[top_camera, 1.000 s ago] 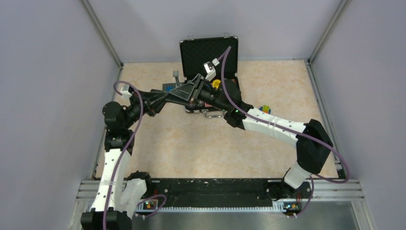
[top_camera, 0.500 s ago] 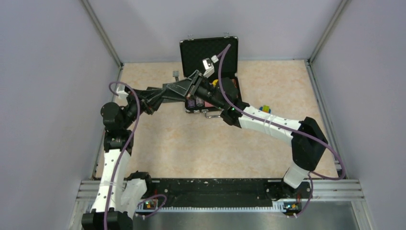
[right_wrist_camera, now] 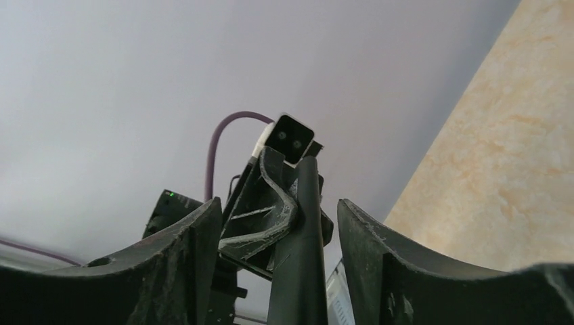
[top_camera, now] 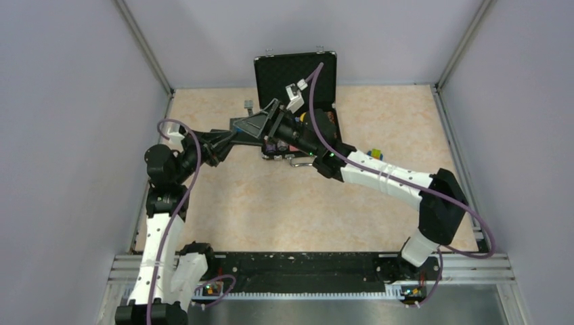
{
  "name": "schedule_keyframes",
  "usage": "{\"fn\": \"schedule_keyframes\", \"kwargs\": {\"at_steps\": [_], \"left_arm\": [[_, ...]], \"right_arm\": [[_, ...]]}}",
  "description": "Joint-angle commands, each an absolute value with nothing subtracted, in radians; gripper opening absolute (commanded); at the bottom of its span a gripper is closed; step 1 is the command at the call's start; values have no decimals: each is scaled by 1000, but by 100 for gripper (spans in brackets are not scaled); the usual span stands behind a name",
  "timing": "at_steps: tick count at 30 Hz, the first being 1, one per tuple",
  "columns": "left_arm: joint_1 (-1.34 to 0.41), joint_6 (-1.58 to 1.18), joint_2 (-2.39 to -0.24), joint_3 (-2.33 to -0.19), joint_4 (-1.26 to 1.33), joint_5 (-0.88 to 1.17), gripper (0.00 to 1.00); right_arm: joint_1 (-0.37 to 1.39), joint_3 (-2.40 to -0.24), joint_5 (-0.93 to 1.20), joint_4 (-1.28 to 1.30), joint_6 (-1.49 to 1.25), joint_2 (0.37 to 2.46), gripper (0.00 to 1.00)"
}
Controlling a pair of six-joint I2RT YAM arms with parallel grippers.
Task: Load the batteries into the remote control
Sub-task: Load the battery cover into the remote control, then turn over the remote control at the center of the board.
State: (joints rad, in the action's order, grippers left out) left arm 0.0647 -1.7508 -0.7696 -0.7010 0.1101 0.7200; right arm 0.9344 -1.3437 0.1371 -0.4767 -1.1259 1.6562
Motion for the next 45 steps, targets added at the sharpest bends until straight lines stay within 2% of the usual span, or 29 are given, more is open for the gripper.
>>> {"fn": "schedule_keyframes", "kwargs": {"at_steps": [1,6,12,16,20,25,31,34,40,45], "left_arm": [[26,-1512,-753,-803,-38,836,0],[26,-1318,-771,-850,-88,816,0],[28,-1059,-798,-937,-165,831,0],[29,-947,-831,-1004,-243,886,0],[29,-875,-826,-1014,-178,1031,0],[27,-898,-807,-1006,-76,1125,0],[27,-986,-778,-964,68,1152,0],[27,-987,-771,-962,80,1161,0],[27,-974,-771,-963,60,1166,0],[27,-934,-768,-977,21,1180,0]], "right_arm": [[952,-1321,122,-377,-1059,1571,69],[901,-1255,181,-294,-1036,1476,78],[818,-1166,337,-234,-891,1342,79],[807,-1260,483,-70,-636,1335,81],[809,-1355,709,-2,-526,1407,81],[822,-1342,888,-139,-577,1454,81],[864,-1388,924,-95,-513,1504,80],[874,-1396,935,-102,-517,1525,76],[878,-1381,923,-172,-571,1534,48],[877,-1364,920,-211,-598,1530,46]]}}
